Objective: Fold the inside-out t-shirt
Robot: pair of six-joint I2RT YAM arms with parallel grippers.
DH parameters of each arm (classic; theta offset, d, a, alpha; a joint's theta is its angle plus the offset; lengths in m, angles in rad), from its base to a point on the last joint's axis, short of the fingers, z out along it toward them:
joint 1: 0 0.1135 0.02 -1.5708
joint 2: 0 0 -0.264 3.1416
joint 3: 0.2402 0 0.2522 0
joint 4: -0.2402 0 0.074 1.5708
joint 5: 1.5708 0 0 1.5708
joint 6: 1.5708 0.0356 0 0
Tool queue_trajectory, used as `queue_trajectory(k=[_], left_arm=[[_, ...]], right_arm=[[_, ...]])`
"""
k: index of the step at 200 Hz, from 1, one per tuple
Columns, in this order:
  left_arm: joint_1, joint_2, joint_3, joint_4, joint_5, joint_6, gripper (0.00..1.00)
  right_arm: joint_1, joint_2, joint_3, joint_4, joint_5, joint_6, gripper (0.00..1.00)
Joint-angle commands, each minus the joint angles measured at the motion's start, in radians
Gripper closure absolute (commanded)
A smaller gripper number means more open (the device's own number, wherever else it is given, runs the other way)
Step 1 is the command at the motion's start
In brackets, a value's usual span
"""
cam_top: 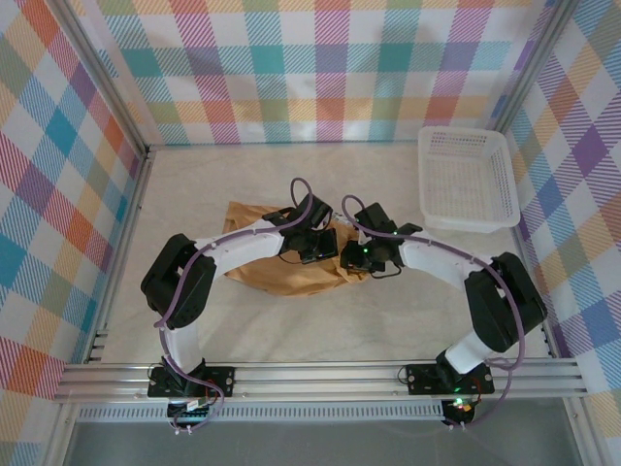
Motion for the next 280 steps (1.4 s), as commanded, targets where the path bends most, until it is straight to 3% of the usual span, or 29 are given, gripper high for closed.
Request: queue_trajectory(k=[1,46,58,77,107,167,223,249,271,280], left_arm=[[-0.008,-0.015,0.019,-0.021,-0.007,0.009,1.0],[-0.005,-0.024,0.017,-0.032,-0.009,0.017,1.0],[-0.003,-0.03,0.014,-0.035,-0.01,0.018,1.0],[0.003,-0.038,0.007,-0.038,-0.014,0.022,1.0],[0.015,-0.037,0.002,-0.043,-0.02,0.029,1.0],[0.023,0.0,0.025,-0.042,-0.017,0.037,1.0],[0.023,0.0,0.039,-0.038,-0.007,0.037,1.0],[0.023,-0.003,0.04,-0.019,0.007,0.03,1.0],[0.023,0.004,0.04,0.027,0.042,0.004,1.0],[0.022,0.012,0.042,0.048,0.059,-0.01,1.0]], right_arm=[[0.005,0.028,0.028,0.037,0.0,-0.008,0.69],[0.003,0.085,0.037,0.051,0.062,0.003,0.7],[0.002,0.098,0.034,0.059,0.062,0.004,0.77],[0.002,0.092,0.033,0.06,0.05,0.012,0.95],[0.002,0.0,0.037,0.004,0.057,-0.001,1.0],[0.002,-0.231,0.07,-0.124,0.044,-0.039,1.0],[-0.058,-0.291,0.126,-0.141,-0.012,-0.014,1.0],[-0.139,-0.221,0.1,-0.067,-0.051,0.0,1.0],[-0.18,-0.057,0.098,0.003,-0.097,0.002,1.0],[-0.187,0.011,0.131,-0.016,-0.113,-0.002,0.86]])
